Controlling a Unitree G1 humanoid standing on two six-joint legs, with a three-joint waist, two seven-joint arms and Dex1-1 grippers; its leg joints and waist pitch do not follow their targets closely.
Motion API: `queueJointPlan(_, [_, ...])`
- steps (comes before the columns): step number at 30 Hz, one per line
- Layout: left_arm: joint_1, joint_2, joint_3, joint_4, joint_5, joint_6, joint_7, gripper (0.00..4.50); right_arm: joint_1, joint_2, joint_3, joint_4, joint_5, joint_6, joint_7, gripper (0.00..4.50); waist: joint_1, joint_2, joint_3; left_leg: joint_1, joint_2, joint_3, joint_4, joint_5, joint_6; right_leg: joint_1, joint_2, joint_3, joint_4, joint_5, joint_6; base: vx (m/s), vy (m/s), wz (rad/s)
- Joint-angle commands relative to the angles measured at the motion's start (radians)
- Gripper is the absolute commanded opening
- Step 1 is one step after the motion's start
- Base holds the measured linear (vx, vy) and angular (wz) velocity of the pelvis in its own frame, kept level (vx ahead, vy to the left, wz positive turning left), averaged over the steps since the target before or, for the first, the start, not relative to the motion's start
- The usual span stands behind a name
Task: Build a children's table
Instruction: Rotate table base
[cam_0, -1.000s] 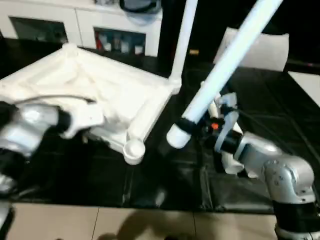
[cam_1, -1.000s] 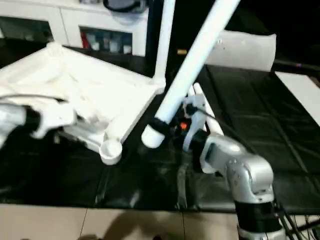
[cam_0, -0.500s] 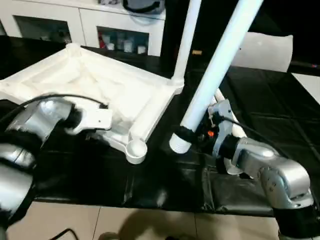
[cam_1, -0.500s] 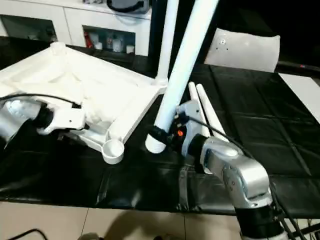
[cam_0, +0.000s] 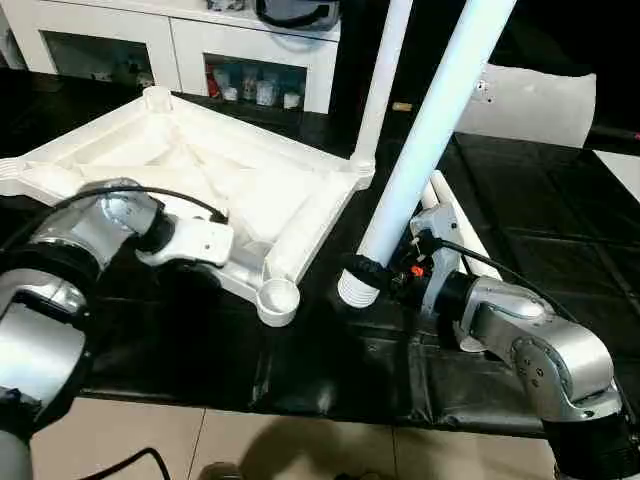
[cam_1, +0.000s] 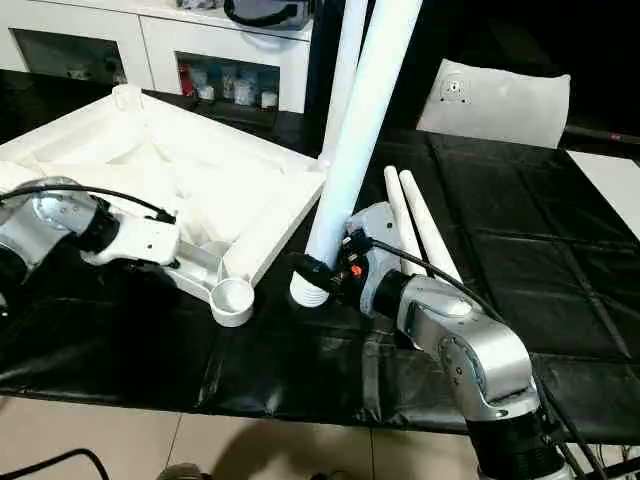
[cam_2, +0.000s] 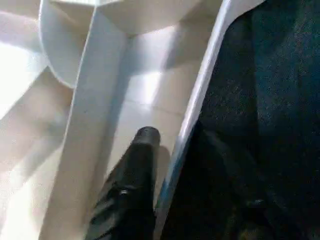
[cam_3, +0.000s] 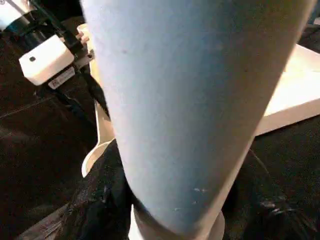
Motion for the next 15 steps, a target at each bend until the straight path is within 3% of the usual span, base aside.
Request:
queueJointPlan(1, [-0.017,-0.009,-0.001,0.006,0.016,-0.008,-0.010,1.21,-0.007,-0.005,-0.009,0.003,-0.004,-0.014,0.001,1.93,0.003,0.033,-0.073,0.004,0.020,0.015,-0.079,-0.203,-0.057,0.065,-0.086,0.062,-0.068,-0.239,-0.134,0.000,0.000,0.00])
queueJointPlan(6, [-0.016,-0.013,-0.015,0.020,0.053,-0.033,0.020,0.70,-0.010,0.000,-0.011,0.009,-0.012,-0.019,0.008,1.93,0.003,0.032,-0.073,0.004,0.021,0.015,-0.079,-0.201,-0.054,0.064,-0.087,0.062,-0.070,-0.248,-0.131,0.000,0.000,0.00])
queueJointPlan(11, [-0.004,-0.022,-0.019,0.019,0.056,-0.058,-0.001,0.48,-0.015,-0.002,-0.009,0.012,-0.014,-0.022,0.010,1.93,0.003,0.031,-0.072,0.004,0.021,0.015,-0.080,-0.196,-0.050,0.064,-0.087,0.063,-0.069,-0.259,-0.127,0.000,0.000,0.00])
queueJointPlan(13, [0.003,-0.033,0.001,0.016,0.028,-0.036,-0.032,0.37,-0.017,-0.003,-0.011,0.014,-0.014,-0.022,0.012,1.93,0.002,0.031,-0.073,0.004,0.022,0.016,-0.079,-0.191,-0.050,0.064,-0.087,0.063,-0.068,-0.247,-0.132,0.000,0.000,0.00])
queueJointPlan(15, [0.021,-0.062,0.052,0.008,-0.039,0.057,-0.114,0.36,-0.024,-0.003,-0.019,0.022,-0.015,-0.025,0.013,1.93,0.002,0.029,-0.073,0.004,0.020,0.019,-0.079,-0.179,-0.048,0.064,-0.088,0.065,-0.066,-0.240,-0.143,0.000,0.000,0.00])
